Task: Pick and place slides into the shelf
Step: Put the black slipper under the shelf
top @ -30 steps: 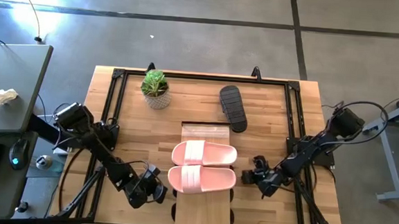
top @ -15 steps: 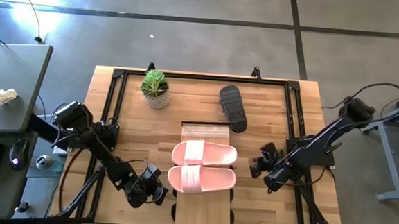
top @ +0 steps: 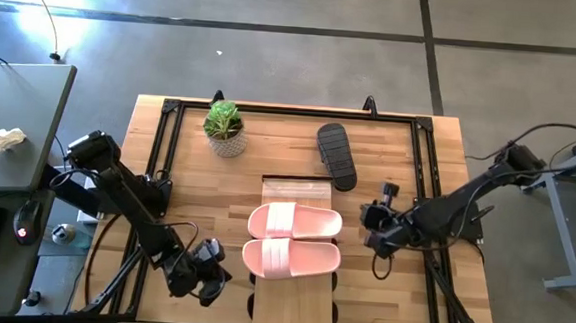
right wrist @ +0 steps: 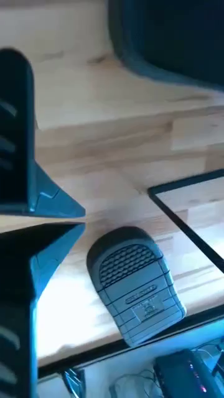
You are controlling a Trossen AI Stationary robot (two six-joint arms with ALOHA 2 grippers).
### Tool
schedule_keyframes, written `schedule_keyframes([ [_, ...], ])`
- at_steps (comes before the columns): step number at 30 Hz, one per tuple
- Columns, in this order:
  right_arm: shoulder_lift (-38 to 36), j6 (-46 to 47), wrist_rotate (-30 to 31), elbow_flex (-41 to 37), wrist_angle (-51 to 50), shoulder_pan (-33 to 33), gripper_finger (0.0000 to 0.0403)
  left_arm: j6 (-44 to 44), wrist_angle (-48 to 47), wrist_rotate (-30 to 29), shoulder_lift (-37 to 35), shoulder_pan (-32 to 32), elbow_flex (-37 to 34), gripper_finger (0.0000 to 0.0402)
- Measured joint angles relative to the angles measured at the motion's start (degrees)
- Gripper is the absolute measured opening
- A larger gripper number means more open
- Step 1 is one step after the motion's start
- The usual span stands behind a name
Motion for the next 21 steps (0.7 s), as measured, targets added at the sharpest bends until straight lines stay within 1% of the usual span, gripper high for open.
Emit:
schedule_keyframes([
  [3,0.0,-5.46,-0.43,-1.78,2.97,-2.74,0.0044,2.15,0.28,0.54,-0.11,0.19,0.0,0.0],
  [6,0.02,-10.36,-0.8,-3.51,5.93,-5.3,0.0096,2.58,0.14,1.28,-0.11,0.15,0.0,0.0],
  [9,0.02,-14.83,1.39,-5.4,10.1,-7.16,0.0149,2.85,-0.1,1.59,-0.11,0.15,0.0,0.0],
  [12,0.02,-20.93,1.83,-8.06,16.09,-8.83,0.0188,3.51,-0.13,3.71,-0.11,0.15,0.0,0.0],
  [14,0.02,-25.3,1.57,-9.85,19.85,-9.52,0.0202,3.96,-0.11,4.74,-0.11,0.15,0.0,0.0],
  [16,0.02,-28.6,1.8,-11.46,23.47,-10.11,0.0208,4.04,-0.13,4.78,-0.11,0.15,0.0,0.0],
  [21,0.09,-32.57,5.74,-12.97,24.69,-12.09,0.0207,4.08,-0.36,5.61,-0.11,0.15,0.0,0.0],
])
